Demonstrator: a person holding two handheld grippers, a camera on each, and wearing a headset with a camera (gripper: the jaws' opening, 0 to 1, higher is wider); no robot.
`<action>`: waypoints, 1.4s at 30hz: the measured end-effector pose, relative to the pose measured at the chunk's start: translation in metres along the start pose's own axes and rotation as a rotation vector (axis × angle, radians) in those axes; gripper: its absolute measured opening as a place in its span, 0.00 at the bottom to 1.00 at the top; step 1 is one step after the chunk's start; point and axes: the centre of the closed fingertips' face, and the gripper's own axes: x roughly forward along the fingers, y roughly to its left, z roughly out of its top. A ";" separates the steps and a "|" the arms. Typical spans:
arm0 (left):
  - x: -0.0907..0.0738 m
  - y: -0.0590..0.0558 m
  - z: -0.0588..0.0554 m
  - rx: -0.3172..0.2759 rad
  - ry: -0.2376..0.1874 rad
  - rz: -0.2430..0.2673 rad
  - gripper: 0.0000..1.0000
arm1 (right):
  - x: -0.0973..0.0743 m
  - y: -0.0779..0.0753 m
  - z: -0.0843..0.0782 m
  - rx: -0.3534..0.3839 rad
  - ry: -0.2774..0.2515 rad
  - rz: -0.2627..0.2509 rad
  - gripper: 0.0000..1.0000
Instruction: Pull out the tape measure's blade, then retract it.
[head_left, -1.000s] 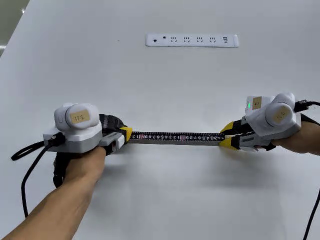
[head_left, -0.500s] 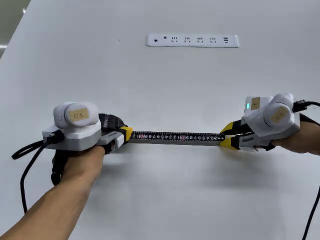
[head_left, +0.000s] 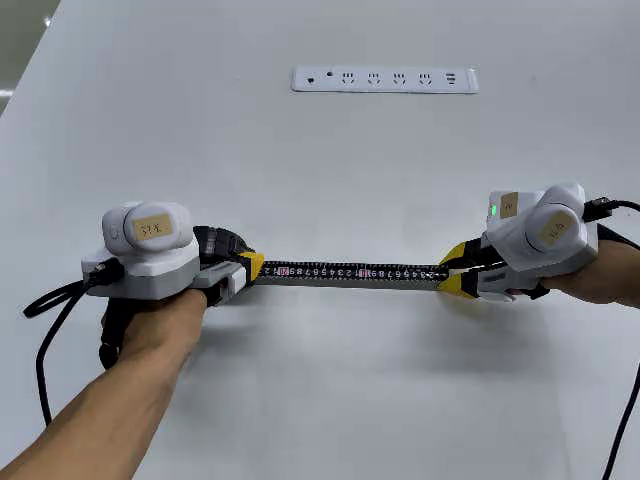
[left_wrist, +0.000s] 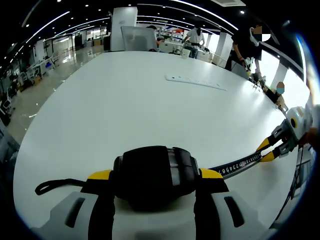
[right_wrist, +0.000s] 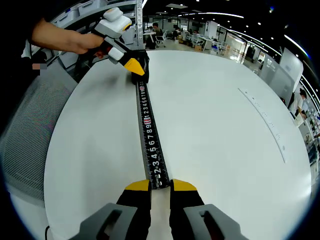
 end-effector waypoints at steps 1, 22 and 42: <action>0.000 0.000 0.000 0.000 -0.001 -0.001 0.59 | 0.000 0.000 0.000 0.000 0.000 0.000 0.10; -0.001 0.000 0.000 -0.002 -0.004 -0.005 0.60 | 0.000 0.000 0.001 -0.003 0.011 -0.001 0.10; 0.000 0.000 0.000 -0.005 -0.005 -0.006 0.59 | 0.001 -0.001 0.003 -0.014 0.022 0.000 0.10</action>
